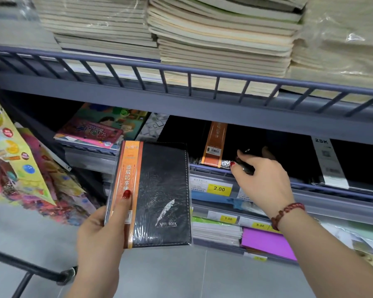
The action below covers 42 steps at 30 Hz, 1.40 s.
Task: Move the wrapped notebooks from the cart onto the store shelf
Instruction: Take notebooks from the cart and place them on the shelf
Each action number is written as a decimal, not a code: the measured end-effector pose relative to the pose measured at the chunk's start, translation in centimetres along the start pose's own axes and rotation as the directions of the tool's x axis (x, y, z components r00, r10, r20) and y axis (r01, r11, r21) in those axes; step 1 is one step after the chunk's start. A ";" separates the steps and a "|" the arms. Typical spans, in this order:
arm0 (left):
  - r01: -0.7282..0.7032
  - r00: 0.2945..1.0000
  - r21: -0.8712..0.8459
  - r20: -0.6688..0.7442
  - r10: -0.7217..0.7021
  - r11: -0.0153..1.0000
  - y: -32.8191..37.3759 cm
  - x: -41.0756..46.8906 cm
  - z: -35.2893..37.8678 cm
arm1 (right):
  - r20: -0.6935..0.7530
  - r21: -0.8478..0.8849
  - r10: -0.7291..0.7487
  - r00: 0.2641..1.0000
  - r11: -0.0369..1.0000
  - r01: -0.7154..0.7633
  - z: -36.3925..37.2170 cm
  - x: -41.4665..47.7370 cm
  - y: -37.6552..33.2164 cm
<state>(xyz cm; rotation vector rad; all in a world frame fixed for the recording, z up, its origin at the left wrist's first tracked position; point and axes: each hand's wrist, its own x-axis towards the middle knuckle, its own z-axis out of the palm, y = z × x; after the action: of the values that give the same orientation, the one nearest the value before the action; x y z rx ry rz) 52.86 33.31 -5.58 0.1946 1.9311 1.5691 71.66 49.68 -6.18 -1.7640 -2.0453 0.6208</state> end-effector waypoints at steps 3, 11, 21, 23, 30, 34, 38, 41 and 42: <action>-0.005 1.000 -0.014 -0.005 0.005 1.000 0.1 -0.1 0.2 | -0.037 -0.107 -0.043 0.998 0.993 0.038 0.2 -0.3 0.4; -0.049 0.998 0.007 0.040 0.049 0.999 -0.4 0.7 0.7 | -0.083 -0.115 -0.123 0.989 0.987 0.113 0.2 -0.9 0.9; -0.039 0.995 0.015 0.092 0.037 0.999 -0.5 0.3 2.5 | -0.102 -0.032 -0.335 0.937 0.942 0.333 -1.2 -4.1 -0.3; -0.042 0.993 0.025 0.112 0.039 0.999 -0.5 0.3 2.9 | 0.012 0.251 -0.227 0.974 0.944 0.216 -1.0 -6.0 -1.3; -0.075 0.968 0.015 0.239 0.069 0.997 -0.5 -0.1 3.6 | 0.383 0.747 -0.047 0.922 0.603 -0.279 0.6 -8.6 -2.5; -0.161 0.931 -0.028 0.327 0.161 0.987 -1.5 -1.0 1.9 | 0.284 0.765 -0.021 0.959 0.608 -0.213 0.4 -8.4 -1.4; -0.264 0.851 -0.005 0.470 0.235 0.964 -0.9 -1.1 1.4 | 0.217 0.785 -0.113 0.969 0.611 -0.105 -0.8 -8.2 -1.0; -0.305 0.813 -0.018 0.516 0.270 0.952 0.1 -0.6 3.0 | 0.146 0.796 -0.094 0.985 0.602 -0.060 -1.3 -7.5 -1.0; -0.332 0.799 -0.011 0.528 0.287 0.943 0.5 -0.4 3.8 | 0.115 0.794 -0.072 0.991 0.605 -0.048 -1.5 -7.1 -0.9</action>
<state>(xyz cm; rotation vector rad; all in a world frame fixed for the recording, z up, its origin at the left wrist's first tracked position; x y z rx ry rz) 55.10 36.41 -5.33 0.9231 1.5726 1.4331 72.75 42.64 -4.38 -1.1602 -1.4374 1.4198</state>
